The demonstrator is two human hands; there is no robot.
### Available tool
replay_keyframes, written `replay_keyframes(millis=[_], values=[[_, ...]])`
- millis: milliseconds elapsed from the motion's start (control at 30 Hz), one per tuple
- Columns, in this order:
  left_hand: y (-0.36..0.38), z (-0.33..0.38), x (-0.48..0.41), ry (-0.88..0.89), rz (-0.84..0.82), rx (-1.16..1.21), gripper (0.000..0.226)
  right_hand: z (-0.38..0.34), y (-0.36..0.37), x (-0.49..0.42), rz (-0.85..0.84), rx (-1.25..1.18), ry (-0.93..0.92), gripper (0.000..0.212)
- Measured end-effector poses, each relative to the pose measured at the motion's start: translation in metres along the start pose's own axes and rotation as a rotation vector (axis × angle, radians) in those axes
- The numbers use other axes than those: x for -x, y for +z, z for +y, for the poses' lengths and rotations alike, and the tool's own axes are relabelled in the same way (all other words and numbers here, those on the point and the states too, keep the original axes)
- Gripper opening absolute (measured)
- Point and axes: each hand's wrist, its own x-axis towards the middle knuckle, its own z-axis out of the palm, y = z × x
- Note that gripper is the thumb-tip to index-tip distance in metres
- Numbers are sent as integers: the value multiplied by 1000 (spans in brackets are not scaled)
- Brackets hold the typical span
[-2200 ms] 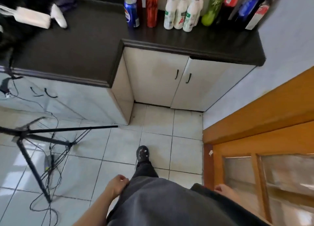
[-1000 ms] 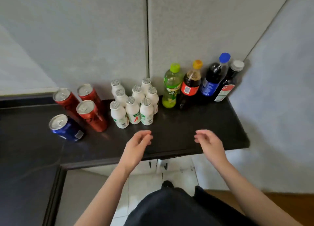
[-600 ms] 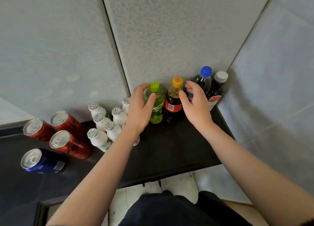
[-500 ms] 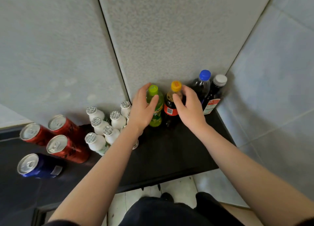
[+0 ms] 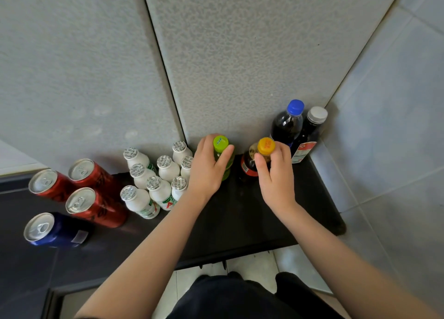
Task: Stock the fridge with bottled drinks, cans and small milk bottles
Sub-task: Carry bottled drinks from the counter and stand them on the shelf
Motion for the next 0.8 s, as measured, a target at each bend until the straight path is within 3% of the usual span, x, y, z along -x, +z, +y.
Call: replay_keyframes(millis=[200, 300, 433, 533, 633, 800], values=[[4, 4, 19, 138, -52, -39, 30, -2, -1, 22, 119, -135, -3, 23], [2, 9, 36, 14, 14, 39, 30, -7, -12, 27, 119, -176, 50, 18], [-8, 14, 75, -195, 39, 315, 23, -22, -23, 38, -165, -236, 30, 22], [-20, 9, 113, -330, 79, 444, 32, -37, -19, 59, -419, -291, 6, 26], [-42, 3, 151, -392, 142, 445, 38, -47, -9, 84, -564, -399, 59, 38], [-80, 0, 210, -497, 239, 356, 34, -67, 15, 127, -759, -506, 145, 41]])
